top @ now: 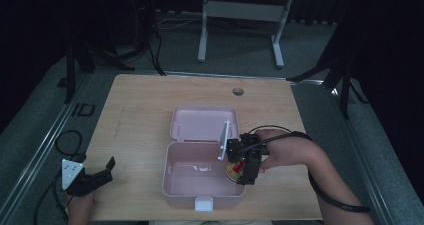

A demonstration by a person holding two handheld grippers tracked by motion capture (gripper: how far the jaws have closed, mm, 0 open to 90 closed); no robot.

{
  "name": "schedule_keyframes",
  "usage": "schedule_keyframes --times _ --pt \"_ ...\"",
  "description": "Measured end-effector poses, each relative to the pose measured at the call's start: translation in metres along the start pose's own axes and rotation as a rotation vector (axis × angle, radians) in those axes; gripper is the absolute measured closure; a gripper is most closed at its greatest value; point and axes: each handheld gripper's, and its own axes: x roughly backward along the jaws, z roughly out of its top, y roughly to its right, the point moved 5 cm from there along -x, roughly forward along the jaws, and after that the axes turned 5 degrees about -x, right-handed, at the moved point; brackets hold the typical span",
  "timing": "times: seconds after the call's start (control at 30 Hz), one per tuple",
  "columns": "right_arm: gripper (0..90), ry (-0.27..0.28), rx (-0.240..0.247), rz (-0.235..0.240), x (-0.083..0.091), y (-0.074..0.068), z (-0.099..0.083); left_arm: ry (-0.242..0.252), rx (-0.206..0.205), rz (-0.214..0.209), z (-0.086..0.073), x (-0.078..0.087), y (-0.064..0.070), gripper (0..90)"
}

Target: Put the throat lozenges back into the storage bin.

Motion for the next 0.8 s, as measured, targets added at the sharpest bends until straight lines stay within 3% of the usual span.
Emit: schedule_keyframes --times 0.33,0.47,0.53,0.8 --pt "19.7 -0.039 0.067 0.009 -0.030 0.004 0.016 0.002 0.001 -0.001 0.000 0.000 0.000 0.4" --pt "19.8 -0.056 0.070 0.017 -0.042 0.006 0.018 0.001 0.000 -0.001 0.000 0.000 0.000 0.4" --pt "19.8 -0.082 0.066 0.021 -0.055 0.007 0.020 0.001 0.000 0.000 0.000 0.000 0.000 0.4" --pt "19.7 -0.095 0.067 0.036 -0.078 0.010 0.024 0.002 0.001 -0.003 0.000 0.000 0.000 0.4"
